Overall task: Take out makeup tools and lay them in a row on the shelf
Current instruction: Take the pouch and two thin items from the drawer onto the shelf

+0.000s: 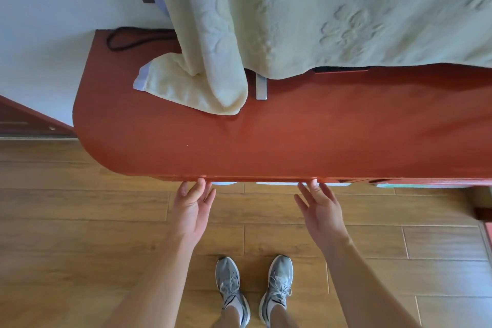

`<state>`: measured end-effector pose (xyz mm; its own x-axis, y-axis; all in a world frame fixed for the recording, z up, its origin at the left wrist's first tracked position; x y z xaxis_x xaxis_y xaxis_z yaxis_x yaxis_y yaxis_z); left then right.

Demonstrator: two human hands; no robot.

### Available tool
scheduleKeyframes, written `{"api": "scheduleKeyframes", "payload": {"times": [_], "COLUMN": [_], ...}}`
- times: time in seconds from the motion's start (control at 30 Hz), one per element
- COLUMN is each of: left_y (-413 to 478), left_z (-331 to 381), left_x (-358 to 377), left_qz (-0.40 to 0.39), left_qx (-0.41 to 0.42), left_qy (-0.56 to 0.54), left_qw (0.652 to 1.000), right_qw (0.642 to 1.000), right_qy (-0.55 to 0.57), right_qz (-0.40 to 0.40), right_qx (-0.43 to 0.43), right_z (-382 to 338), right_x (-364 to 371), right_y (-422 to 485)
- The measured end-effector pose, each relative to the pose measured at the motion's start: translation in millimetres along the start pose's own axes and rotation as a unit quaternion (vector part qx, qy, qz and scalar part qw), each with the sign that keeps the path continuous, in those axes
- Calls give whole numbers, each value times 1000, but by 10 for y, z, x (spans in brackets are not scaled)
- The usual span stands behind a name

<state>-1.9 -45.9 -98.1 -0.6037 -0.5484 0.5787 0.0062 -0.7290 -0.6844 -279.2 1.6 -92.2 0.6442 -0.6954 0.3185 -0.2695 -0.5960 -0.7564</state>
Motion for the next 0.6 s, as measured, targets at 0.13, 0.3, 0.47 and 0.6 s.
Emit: {"api": "scheduleKeyframes", "payload": {"times": [0.13, 0.3, 0.47, 0.6], "left_y": [-7, -144, -399, -616], "left_z": [-32, -106, -224, -307], "left_x": [-1, -79, -307, -513], "left_qz": [-21, -20, -26, -31], "left_qx": [11, 7, 1, -5], "left_qy": [-27, -34, -44, -43], "left_qw": [999, 999, 999, 999], "right_qw": [999, 999, 999, 999], "right_qy": [25, 24, 13, 14], "right_qz": [-28, -37, -39, -44], "right_qx": [1, -4, -3, -3], "right_z": [3, 44, 185, 326], "right_x": [-3, -66, -283, -475], "right_y": [10, -129, -357, -557]}}
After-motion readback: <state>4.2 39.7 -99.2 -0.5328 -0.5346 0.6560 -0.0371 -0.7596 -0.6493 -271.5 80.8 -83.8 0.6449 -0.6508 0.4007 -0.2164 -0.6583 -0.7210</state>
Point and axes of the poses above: each hand's wrist, its own y-axis towards the middle knuckle, its own x-axis out of the palm, z = x × y, the point moved 2 cm from there along y, towards the middle knuckle, and after that the axes turned 6 degrees about -y, right-handed, at the moved point
